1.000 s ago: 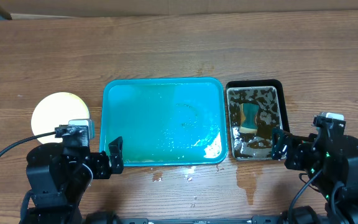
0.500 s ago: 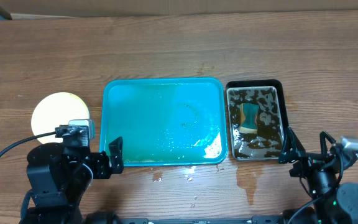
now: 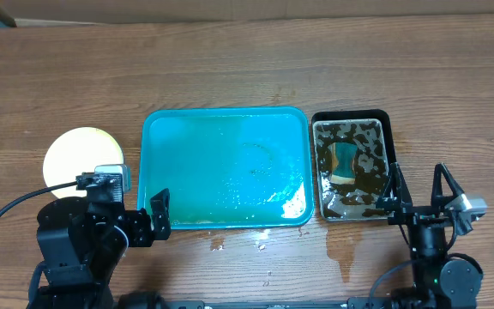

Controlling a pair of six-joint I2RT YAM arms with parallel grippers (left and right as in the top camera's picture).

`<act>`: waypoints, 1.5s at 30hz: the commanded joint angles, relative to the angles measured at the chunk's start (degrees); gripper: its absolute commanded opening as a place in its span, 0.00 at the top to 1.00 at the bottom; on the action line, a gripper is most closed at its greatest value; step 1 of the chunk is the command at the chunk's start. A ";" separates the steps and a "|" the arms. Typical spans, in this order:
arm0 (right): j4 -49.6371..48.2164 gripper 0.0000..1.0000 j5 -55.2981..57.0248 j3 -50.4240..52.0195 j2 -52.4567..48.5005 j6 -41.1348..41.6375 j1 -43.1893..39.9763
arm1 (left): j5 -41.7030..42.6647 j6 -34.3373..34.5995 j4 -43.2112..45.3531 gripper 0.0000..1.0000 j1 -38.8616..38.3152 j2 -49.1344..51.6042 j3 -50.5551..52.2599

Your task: Clean dirty plates on tray and stack at the side

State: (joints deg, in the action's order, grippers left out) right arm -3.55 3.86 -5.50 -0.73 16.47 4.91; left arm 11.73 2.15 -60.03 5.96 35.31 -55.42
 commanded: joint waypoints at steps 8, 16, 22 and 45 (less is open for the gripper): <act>5.11 0.00 -2.43 5.03 0.57 -2.95 -1.36 | -0.31 0.17 0.02 0.00 -0.52 -0.07 0.26; 8.39 0.00 -3.93 5.05 0.57 -3.19 -1.36 | -0.31 0.17 0.02 0.00 -0.52 -0.07 0.26; 8.39 0.00 -3.93 5.05 0.57 -3.19 -1.36 | -0.31 0.17 0.02 0.00 -0.52 -0.07 0.26; 8.39 0.00 -3.93 5.05 0.57 -3.19 -1.36 | -0.33 0.17 0.02 0.00 -0.52 -0.09 0.26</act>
State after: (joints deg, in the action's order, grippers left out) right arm 5.19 0.21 -1.04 -0.69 13.63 3.77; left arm 11.73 2.15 -60.03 5.96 35.31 -55.42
